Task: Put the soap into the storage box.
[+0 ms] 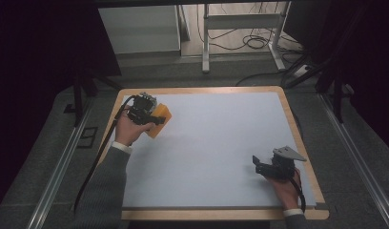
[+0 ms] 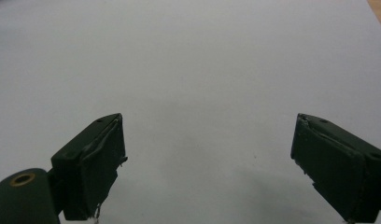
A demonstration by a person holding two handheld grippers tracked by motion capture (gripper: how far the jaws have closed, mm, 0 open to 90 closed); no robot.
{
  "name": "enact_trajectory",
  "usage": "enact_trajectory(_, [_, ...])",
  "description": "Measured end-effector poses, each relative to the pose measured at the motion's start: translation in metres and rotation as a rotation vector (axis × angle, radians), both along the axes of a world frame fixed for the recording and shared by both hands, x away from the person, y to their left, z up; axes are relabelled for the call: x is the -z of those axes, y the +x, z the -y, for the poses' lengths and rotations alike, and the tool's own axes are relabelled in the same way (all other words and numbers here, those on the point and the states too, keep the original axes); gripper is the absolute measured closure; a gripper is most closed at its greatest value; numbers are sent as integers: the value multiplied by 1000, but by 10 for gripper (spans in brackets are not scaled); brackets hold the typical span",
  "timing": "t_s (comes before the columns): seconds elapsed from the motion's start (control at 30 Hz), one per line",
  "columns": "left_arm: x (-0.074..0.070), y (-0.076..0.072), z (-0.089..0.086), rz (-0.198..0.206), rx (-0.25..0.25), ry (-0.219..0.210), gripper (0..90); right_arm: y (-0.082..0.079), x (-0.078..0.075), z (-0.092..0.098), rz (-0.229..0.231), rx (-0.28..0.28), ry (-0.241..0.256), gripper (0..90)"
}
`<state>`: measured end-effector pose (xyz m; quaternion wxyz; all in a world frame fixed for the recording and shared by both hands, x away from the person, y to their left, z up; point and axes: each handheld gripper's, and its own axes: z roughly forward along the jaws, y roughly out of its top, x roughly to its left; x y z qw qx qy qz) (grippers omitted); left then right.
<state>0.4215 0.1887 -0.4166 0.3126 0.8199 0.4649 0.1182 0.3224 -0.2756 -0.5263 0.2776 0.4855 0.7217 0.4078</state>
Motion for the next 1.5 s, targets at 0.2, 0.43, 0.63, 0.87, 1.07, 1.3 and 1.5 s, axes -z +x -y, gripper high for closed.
enact_trajectory(0.2, [1,6,-4,-5,-14,-2,611,0,0,0,1,0,-2,102])
enact_trajectory(0.43, [-3,15,-7,-7,-29,-23,611,0,0,0,2,2,-3,102])
enact_trajectory(0.63, [-6,21,-9,5,-45,-30,612,0,0,0,2,3,-3,102])
enact_trajectory(0.87, [-5,29,-13,-5,-64,-33,611,0,0,0,1,3,-5,102])
enact_trajectory(1.07, [-5,37,-16,-13,-79,-43,611,0,0,0,0,3,-3,103])
enact_trajectory(1.3, [-5,47,-19,-15,-106,-46,611,0,0,0,-1,1,0,102])
enact_trajectory(1.5, [-3,53,-24,7,-147,-52,612,0,0,0,-1,1,1,102])
